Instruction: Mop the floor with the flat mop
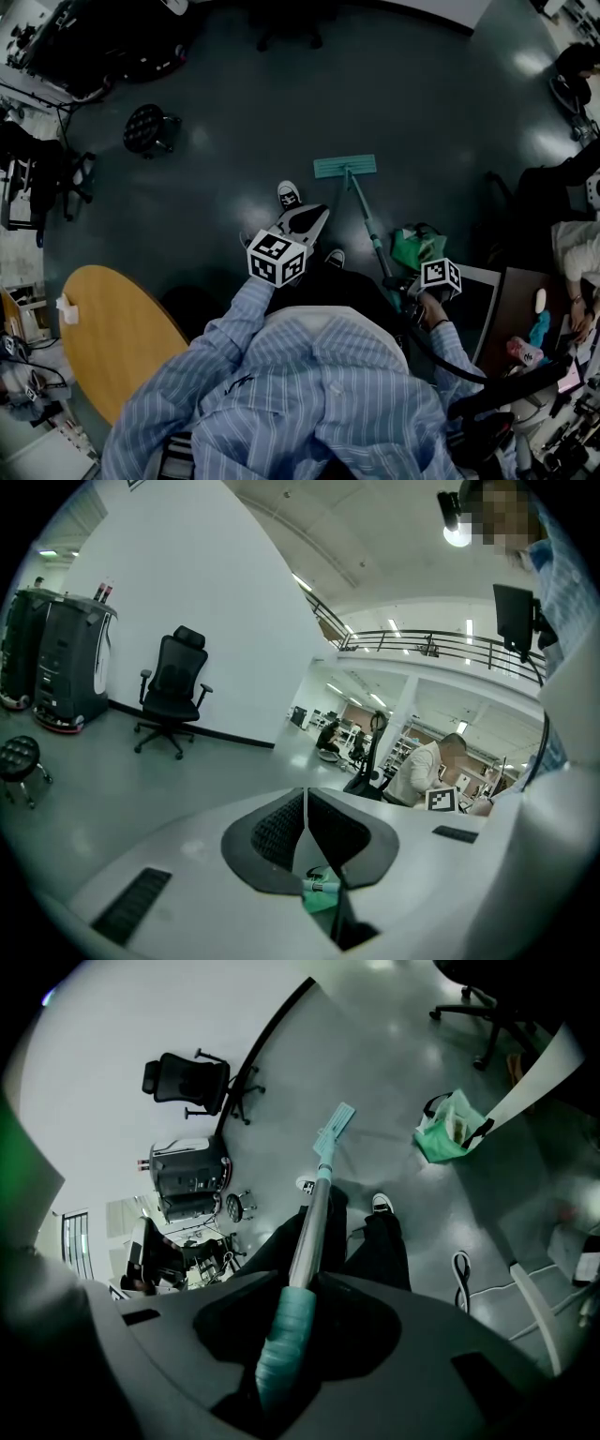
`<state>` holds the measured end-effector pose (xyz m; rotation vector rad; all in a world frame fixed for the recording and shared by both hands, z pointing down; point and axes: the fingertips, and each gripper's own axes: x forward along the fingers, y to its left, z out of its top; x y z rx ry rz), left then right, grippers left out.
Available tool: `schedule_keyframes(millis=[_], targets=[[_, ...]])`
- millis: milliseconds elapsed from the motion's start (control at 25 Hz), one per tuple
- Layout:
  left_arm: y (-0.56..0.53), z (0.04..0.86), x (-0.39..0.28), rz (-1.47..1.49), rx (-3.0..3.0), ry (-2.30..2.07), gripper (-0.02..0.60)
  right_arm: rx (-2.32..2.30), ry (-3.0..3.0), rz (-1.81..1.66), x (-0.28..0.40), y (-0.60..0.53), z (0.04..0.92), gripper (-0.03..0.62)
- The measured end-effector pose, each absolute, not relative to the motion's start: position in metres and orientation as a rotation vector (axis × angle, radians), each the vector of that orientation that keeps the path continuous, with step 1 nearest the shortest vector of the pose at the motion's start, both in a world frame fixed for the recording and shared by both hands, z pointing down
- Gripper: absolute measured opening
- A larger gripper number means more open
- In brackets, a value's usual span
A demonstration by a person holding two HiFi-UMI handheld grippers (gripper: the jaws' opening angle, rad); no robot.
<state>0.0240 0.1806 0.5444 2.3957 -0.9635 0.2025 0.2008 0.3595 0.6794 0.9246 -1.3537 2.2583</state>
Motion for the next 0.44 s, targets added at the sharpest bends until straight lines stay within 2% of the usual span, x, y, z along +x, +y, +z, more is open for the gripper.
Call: schedule_keyframes(millis=[440], targets=[[0.1846, 0.5464, 0.0291, 0.218, 2.397, -0.946, 0.015, 0.929, -1.349, 2.27, 0.1984, 0.3615, 0.6793, 0.12]])
